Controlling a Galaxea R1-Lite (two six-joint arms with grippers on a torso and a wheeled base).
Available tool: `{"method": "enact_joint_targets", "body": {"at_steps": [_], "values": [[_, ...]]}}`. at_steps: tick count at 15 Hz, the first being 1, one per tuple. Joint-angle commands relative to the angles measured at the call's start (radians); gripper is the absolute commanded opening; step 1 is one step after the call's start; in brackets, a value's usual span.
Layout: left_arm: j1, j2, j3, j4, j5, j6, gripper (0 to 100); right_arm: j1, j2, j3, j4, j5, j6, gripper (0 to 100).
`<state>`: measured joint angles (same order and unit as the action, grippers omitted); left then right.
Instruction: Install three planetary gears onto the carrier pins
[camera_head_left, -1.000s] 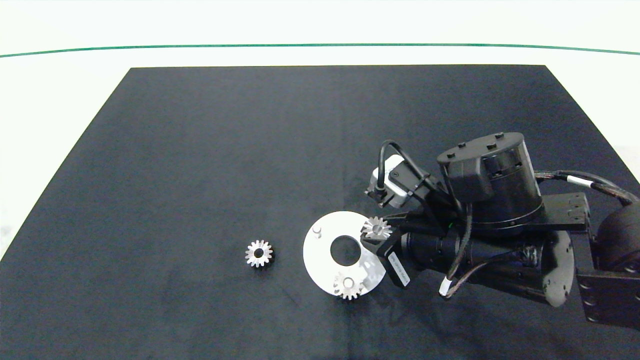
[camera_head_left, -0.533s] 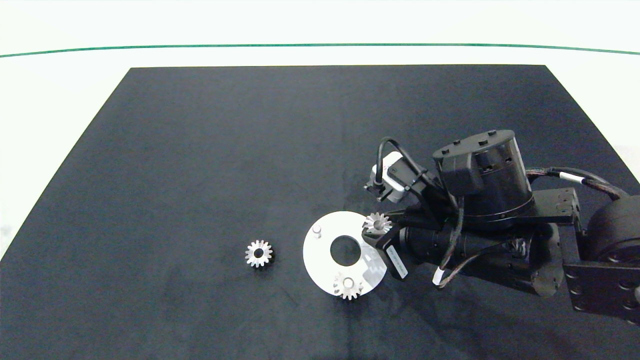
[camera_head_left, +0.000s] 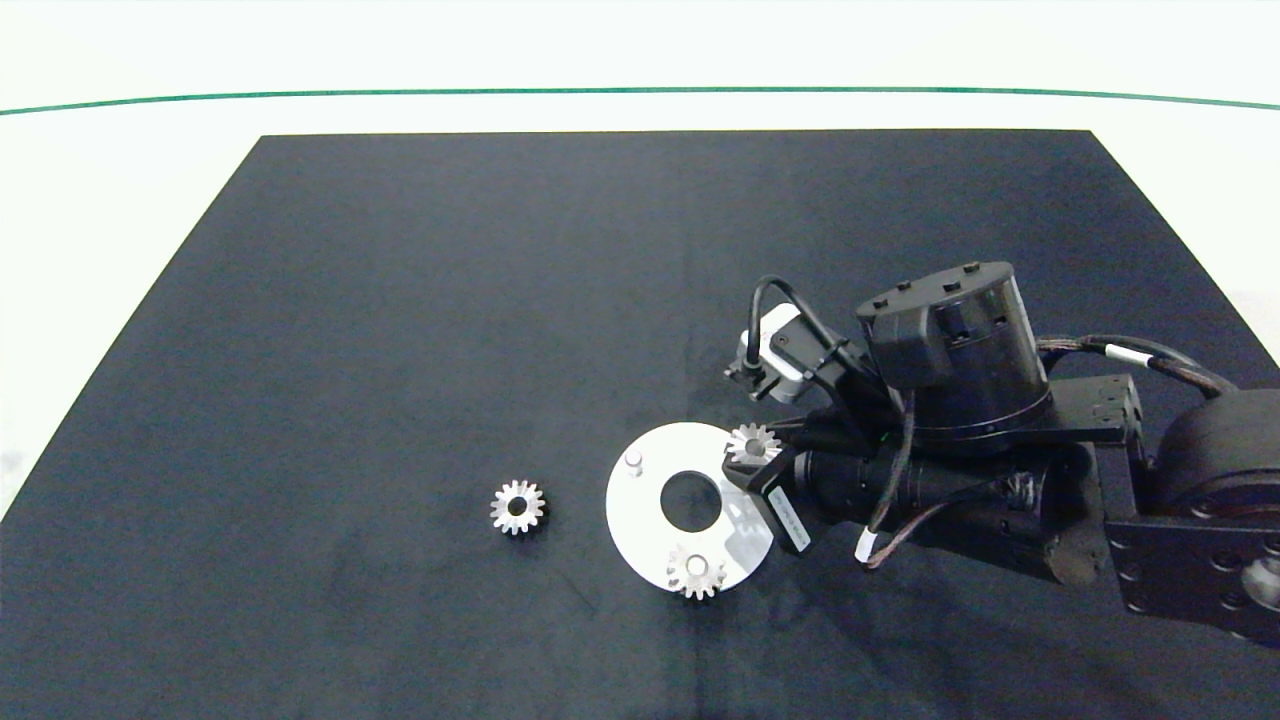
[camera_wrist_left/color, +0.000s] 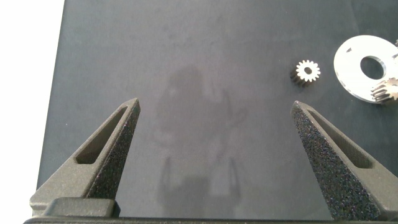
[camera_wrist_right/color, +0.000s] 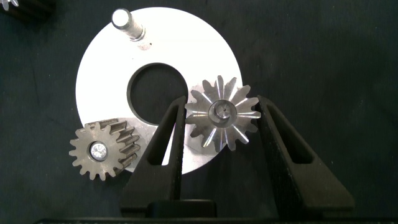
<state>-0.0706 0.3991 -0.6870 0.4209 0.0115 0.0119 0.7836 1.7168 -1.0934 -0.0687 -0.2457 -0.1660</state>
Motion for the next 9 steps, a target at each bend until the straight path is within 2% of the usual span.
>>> {"method": "enact_joint_targets", "body": {"at_steps": [1,9], "values": [[0.0,0.001,0.0,0.003,0.001,0.0,100,0.0,0.006,0.0,0.0,-0.001,-0.001,0],[0.0,0.004,0.003,0.003,0.001,0.0,100,0.0,0.003,0.0,0.001,-0.001,-0.001,0]]}}
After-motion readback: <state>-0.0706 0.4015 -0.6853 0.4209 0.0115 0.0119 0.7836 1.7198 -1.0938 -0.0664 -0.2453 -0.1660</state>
